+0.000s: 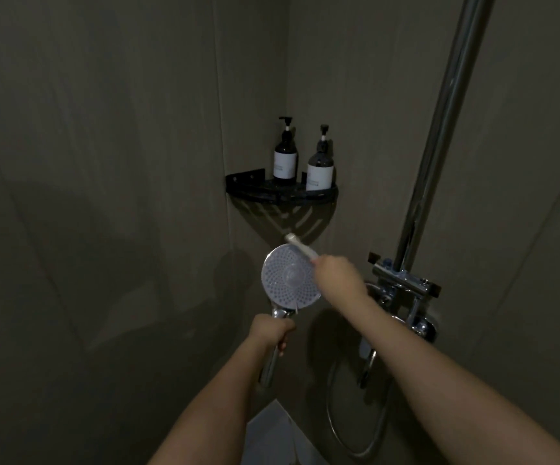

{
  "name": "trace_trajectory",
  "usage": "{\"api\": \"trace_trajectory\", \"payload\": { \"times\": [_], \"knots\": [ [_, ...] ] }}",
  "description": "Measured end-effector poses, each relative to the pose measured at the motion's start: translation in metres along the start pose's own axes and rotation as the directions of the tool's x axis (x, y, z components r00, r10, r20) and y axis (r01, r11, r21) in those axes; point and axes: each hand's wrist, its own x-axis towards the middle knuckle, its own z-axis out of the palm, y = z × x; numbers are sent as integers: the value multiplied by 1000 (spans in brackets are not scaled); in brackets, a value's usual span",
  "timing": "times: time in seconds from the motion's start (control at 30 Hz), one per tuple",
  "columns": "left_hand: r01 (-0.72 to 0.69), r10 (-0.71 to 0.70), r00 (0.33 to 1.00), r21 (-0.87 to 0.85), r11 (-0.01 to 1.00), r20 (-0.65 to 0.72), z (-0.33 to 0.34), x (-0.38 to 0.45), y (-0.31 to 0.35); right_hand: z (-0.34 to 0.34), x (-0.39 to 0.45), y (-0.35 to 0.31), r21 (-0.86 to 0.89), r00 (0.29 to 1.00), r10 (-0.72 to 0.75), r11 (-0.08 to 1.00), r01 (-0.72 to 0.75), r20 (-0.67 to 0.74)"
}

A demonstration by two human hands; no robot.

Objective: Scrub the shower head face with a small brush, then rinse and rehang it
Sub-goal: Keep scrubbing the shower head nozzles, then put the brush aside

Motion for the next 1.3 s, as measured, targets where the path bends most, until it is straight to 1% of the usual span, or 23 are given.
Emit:
{"api": "trace_trajectory", "payload": {
  "times": [0.03,0.07,0.1,0.17,0.2,0.23,0.27,0.33,0.37,0.4,0.47,0.53,0.57,0.63,0.73,0.77,0.87,0.93,1.0,1.1,1.17,1.2,1.3],
  "knots": [
    [-2,2,1000,4,1000,-2,-1,1,0,9,-12,-10,-34,996,-86,996,87,33],
    [-6,6,1000,5,1000,-1,-1,1,1,15,-23,-16,-74,988,-131,988,137,78],
    [-9,9,1000,9,1000,6,-2,1,2,19,-24,-17,-82,987,-137,986,144,82],
    [-10,10,1000,26,1000,22,0,-1,1,13,-6,-8,-27,998,24,999,-22,57],
    [-9,9,1000,28,1000,25,0,-2,0,7,-1,-3,15,995,94,995,-94,21],
    [-9,8,1000,27,1000,24,0,-3,-1,5,2,-1,28,994,108,994,-108,-14],
    [-10,9,1000,29,1000,23,1,-4,-2,4,2,-1,23,996,84,996,-84,-4],
    [-20,20,1000,31,999,18,-1,-3,-2,11,-12,-8,25,999,-13,1000,11,51],
    [-25,24,1000,31,999,16,-1,-3,0,16,-18,-8,12,997,-57,998,57,53],
    [-27,26,1000,34,999,18,-2,-2,1,18,-19,-7,14,997,-37,999,36,66],
    [-27,26,1000,51,998,15,-2,-4,4,17,-10,-5,10,997,54,998,-54,51],
    [-35,34,999,45,998,7,-3,-4,6,14,-3,-7,52,995,86,995,-88,42],
    [-39,39,999,41,998,5,-4,-3,7,14,-2,-10,35,998,53,998,-54,36],
    [-40,40,999,56,998,-3,-7,-2,8,15,-3,-15,-15,999,32,999,-32,29],
    [-27,29,999,60,998,-32,-13,0,4,21,-6,-18,-56,993,-1,998,8,115],
    [-22,25,999,67,998,-43,-15,1,3,21,-5,-19,-71,992,3,997,6,124],
    [-15,22,998,115,993,-55,-15,2,2,17,1,-20,-43,994,23,999,-19,102],
    [-17,23,998,102,995,-58,-14,3,2,18,0,-25,-49,986,13,999,-5,164],
    [-24,34,997,131,991,-71,-15,4,2,21,1,-25,-56,982,-1,998,12,188],
    [-35,47,996,150,988,-74,-15,8,4,22,4,-25,-45,987,13,999,-6,158],
    [-40,53,994,134,990,-95,-14,12,1,25,4,-28,-26,971,-5,1000,11,237],
    [-42,57,993,140,989,-103,-14,14,-2,23,4,-28,-31,969,0,999,8,248],
    [-50,68,993,181,982,-98,-14,16,-9,11,17,-15,-11,984,93,996,-93,149]
  ]
}}
